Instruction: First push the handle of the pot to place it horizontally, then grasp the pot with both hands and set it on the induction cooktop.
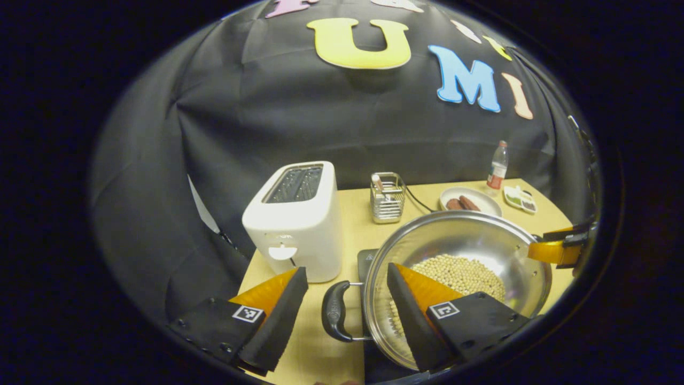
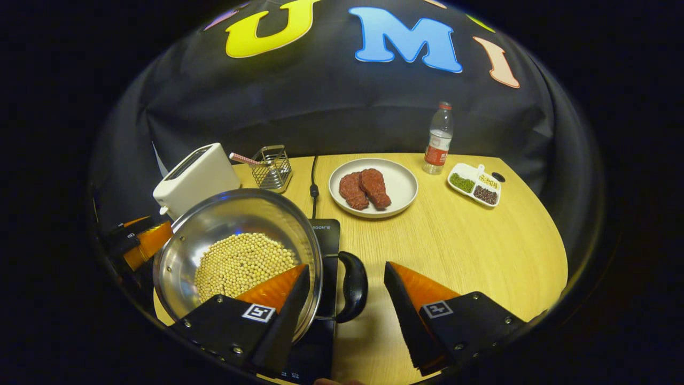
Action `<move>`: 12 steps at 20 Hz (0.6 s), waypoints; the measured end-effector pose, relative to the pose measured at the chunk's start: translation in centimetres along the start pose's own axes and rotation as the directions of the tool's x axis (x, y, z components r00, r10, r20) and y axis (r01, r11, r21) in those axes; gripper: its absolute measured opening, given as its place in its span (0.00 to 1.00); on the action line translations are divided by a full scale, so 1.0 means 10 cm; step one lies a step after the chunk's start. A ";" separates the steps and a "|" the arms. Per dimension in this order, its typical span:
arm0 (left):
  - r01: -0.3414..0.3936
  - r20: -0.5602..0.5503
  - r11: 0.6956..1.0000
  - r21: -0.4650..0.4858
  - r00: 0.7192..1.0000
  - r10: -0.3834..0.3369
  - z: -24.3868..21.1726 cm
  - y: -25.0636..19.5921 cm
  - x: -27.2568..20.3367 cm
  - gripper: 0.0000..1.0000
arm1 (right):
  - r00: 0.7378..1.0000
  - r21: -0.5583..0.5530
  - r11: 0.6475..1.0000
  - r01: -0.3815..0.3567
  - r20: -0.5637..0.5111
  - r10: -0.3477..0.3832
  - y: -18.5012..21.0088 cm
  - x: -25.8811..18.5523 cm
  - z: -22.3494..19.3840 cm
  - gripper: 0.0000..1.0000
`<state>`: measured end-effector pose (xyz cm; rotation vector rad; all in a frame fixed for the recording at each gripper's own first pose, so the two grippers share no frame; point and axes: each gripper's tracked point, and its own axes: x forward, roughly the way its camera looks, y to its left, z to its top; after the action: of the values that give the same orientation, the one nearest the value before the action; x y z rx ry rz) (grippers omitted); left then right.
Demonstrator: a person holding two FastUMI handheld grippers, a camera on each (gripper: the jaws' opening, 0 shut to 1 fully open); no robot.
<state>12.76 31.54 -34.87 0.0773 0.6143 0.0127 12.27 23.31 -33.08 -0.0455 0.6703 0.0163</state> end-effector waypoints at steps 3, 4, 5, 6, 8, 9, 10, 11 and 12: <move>-0.011 0.064 1.000 -0.007 0.998 0.012 0.28 -0.12 -0.25 0.92 | 0.998 0.021 1.000 -0.018 0.061 0.016 -0.16 -0.18 0.18 0.77; -0.005 0.087 1.000 -0.008 0.996 0.006 0.38 -0.23 -0.34 1.00 | 0.997 0.022 1.000 -0.018 0.079 0.017 -0.24 -0.25 0.23 0.85; 0.003 0.105 1.000 -0.006 0.994 -0.002 0.46 -0.34 -0.44 0.92 | 0.995 0.027 0.999 -0.019 0.095 0.017 -0.33 -0.33 0.27 0.84; 0.012 0.123 1.000 0.000 0.992 -0.011 0.56 -0.48 -0.55 0.92 | 0.994 0.035 0.999 -0.025 0.112 0.021 -0.41 -0.41 0.33 0.85; 0.028 0.162 1.000 0.009 0.986 -0.029 0.77 -0.80 -0.75 0.96 | 0.988 0.035 0.999 -0.027 0.155 0.022 -0.59 -0.60 0.46 0.84; 0.039 0.185 0.999 0.011 0.982 -0.040 0.88 -0.96 -0.85 0.96 | 0.983 0.027 0.999 -0.025 0.182 0.020 -0.70 -0.70 0.54 0.84; 0.042 0.206 0.999 0.012 0.978 -0.044 0.98 -1.13 -0.97 0.96 | 0.977 0.019 1.000 -0.019 0.212 0.015 -0.82 -0.82 0.63 0.85; 0.036 0.230 0.999 0.011 0.972 -0.038 1.07 -1.30 -1.08 0.96 | 0.970 0.010 1.000 -0.015 0.244 0.012 -0.94 -0.94 0.72 0.85; 0.034 0.254 0.999 0.001 0.967 -0.033 1.18 -1.47 -1.19 0.96 | 0.963 0.007 1.000 -0.016 0.271 0.013 -1.04 -1.06 0.80 0.86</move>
<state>9.68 15.65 -19.50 0.0644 0.3587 -0.0284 9.23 13.32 -19.79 -0.0289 0.3967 0.0329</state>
